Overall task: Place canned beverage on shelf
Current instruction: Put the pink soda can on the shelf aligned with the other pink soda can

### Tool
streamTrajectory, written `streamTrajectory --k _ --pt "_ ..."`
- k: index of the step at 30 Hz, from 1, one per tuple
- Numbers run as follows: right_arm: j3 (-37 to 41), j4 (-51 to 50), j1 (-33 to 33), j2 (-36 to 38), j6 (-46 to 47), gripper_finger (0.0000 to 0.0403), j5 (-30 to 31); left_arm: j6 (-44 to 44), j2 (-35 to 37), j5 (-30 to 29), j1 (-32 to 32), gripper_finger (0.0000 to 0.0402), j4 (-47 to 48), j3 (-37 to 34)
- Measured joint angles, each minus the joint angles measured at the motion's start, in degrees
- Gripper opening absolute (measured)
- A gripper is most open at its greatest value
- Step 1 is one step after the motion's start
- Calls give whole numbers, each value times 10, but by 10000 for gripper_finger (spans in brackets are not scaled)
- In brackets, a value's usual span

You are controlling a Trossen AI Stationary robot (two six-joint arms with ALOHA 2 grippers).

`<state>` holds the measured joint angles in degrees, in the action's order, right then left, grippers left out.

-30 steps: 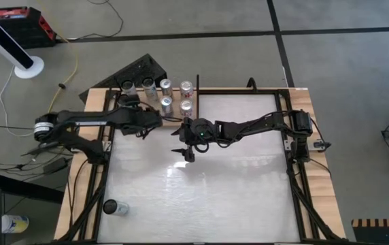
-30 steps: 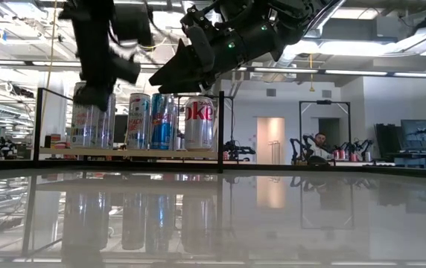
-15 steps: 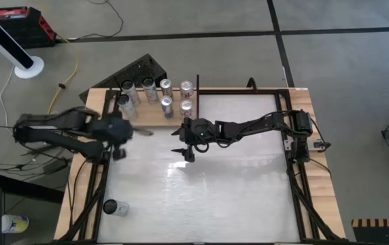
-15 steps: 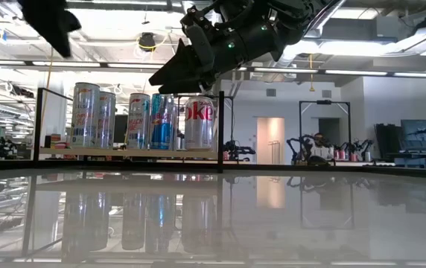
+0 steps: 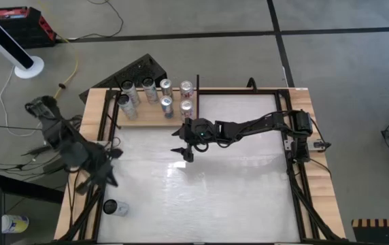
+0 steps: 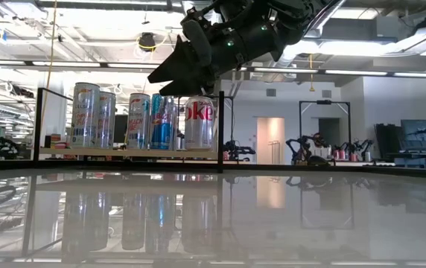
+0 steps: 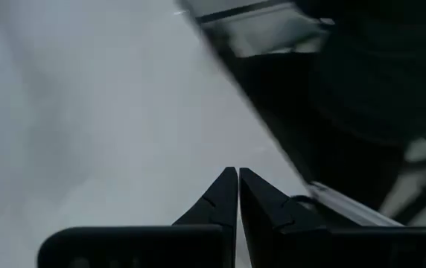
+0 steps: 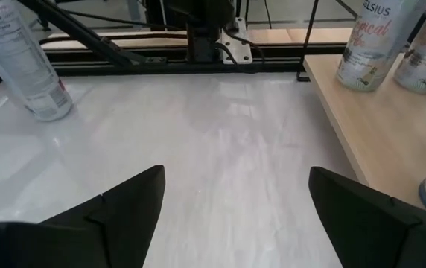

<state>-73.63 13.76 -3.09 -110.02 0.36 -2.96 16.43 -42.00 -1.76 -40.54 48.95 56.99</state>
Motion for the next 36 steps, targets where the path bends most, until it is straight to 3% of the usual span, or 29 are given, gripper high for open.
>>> streamTrajectory --k 6,12,20,28,32,36 --pt "0 0 4 0 48 356 0 17 2 -7 -111 0 -80 -60" --pt "0 0 19 0 102 356 29 -37 4 -21 -170 20 -135 -102" --pt "0 0 38 0 168 356 58 -117 9 -24 -176 96 -134 -104" --pt "0 0 51 0 193 356 92 -108 -4 -116 -176 202 -86 -104" --pt "0 0 54 0 193 356 106 -129 -16 -72 -177 222 -93 -104" --pt "0 0 54 0 193 356 106 -114 -15 -81 -176 224 -97 -104"
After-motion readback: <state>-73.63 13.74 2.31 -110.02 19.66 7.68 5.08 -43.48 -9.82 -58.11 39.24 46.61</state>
